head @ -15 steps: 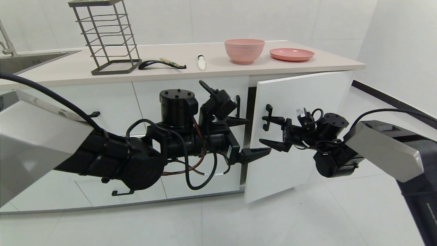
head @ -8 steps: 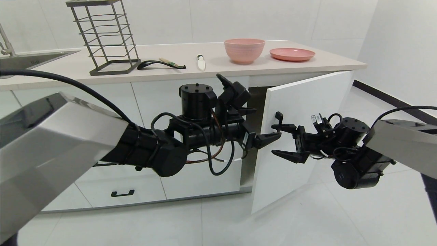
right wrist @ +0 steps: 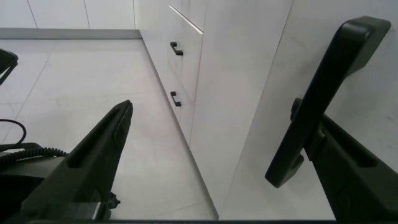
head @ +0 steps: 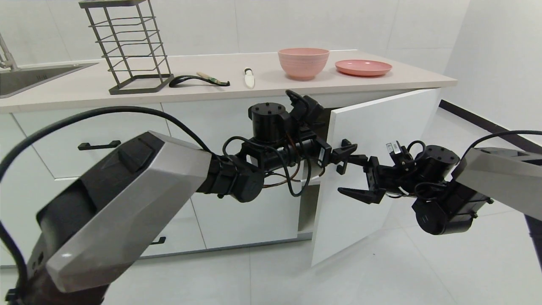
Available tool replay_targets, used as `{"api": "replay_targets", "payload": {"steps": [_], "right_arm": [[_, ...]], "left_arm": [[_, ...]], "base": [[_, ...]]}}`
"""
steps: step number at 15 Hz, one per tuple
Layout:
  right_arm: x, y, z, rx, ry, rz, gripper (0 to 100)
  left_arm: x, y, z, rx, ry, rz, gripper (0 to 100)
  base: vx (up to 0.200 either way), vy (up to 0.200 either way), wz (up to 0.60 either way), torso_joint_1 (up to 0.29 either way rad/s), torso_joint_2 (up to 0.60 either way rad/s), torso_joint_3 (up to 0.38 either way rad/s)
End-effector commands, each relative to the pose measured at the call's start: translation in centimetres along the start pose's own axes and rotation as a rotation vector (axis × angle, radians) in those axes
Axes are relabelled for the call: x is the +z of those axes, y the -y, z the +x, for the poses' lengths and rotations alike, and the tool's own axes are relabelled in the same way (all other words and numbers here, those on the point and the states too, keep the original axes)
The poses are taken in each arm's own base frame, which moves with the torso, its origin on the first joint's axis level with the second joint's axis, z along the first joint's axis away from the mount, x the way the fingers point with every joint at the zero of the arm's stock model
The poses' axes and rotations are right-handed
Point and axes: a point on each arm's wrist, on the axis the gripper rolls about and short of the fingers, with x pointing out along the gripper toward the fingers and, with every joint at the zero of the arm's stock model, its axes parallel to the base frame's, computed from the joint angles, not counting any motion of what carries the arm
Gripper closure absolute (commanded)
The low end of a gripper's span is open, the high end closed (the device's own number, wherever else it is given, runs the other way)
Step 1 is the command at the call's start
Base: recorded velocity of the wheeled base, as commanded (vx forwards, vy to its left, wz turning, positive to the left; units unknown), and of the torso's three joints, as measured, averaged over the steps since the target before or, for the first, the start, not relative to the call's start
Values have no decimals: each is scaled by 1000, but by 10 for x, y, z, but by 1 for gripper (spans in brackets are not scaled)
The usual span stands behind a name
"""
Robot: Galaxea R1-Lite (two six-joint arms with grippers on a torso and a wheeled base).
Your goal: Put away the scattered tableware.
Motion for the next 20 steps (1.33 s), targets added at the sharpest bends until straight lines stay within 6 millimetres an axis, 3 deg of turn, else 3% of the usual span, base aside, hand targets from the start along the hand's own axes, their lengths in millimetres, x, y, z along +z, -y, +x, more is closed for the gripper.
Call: {"api": "replay_targets", "payload": {"steps": [1, 3, 8, 15, 18, 20], "right_arm": [[0, 0, 0, 2, 1, -3, 0], [0, 0, 0, 2, 1, -5, 0], [-18, 20, -23, -63, -5, -11, 0], [-32, 39, -53, -143, -9, -22, 0], [-31, 35, -59, -160, -14, -10, 0], [-4, 7, -65, -259, -27, 28, 0]], "left_arm": [[-20, -4, 16, 1, 1, -1, 0], [-20, -5, 20, 9, 16, 5, 0], [-13, 26, 34, -71, 52, -27, 0], [-13, 27, 35, -78, 50, -30, 0], [-14, 31, 36, -86, 48, -32, 0], [-14, 45, 40, -101, 45, -49, 0]], "base": [[0, 0, 0, 0, 0, 0], [0, 0, 0, 0, 0, 0], [0, 0, 0, 0, 0, 0], [0, 0, 0, 0, 0, 0], [0, 0, 0, 0, 0, 0], [0, 0, 0, 0, 0, 0]]}}
